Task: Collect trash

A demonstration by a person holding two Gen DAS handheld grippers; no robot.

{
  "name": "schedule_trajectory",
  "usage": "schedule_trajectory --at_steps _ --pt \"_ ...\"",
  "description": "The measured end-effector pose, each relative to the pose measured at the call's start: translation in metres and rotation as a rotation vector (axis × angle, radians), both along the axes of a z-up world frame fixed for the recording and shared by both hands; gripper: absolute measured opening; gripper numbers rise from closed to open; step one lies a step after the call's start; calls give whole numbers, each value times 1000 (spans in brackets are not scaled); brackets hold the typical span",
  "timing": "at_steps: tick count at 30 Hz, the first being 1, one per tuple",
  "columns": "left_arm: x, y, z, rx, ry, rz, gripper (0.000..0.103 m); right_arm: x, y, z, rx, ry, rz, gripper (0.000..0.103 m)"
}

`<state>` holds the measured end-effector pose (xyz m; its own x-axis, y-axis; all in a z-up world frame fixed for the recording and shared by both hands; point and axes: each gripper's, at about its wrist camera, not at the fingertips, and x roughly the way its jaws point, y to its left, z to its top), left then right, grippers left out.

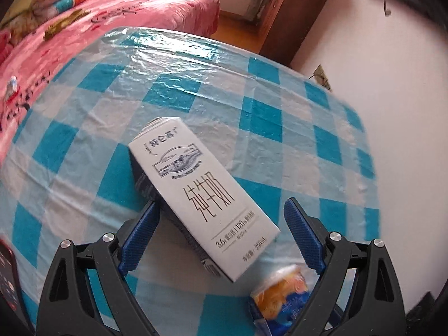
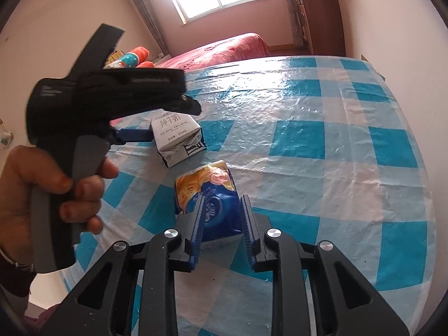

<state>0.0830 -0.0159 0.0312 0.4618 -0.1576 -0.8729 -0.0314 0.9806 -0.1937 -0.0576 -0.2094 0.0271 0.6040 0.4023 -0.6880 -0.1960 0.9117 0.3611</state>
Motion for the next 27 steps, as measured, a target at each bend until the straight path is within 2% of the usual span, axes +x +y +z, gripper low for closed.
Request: schedule_trajectory --at_steps 5,8,12,14,17,27 --pt "5 -6 -8 116 -9 -19 91 3 -3 -3 23 6 -3 48" --pt "5 -1 -10 104 -19 -8 86 4 -4 -3 32 8 -9 58" --pt "7 8 -14 88 -5 9 72 5 -2 -5 22 11 -11 66" --pt "6 8 -15 88 -12 6 70 6 0 -5 14 15 -8 69" --pt "5 14 -14 72 -14 5 63 7 4 -5 2 15 -5 70" --pt "-16 30 -11 62 -34 -22 62 8 18 -5 -89 11 3 73"
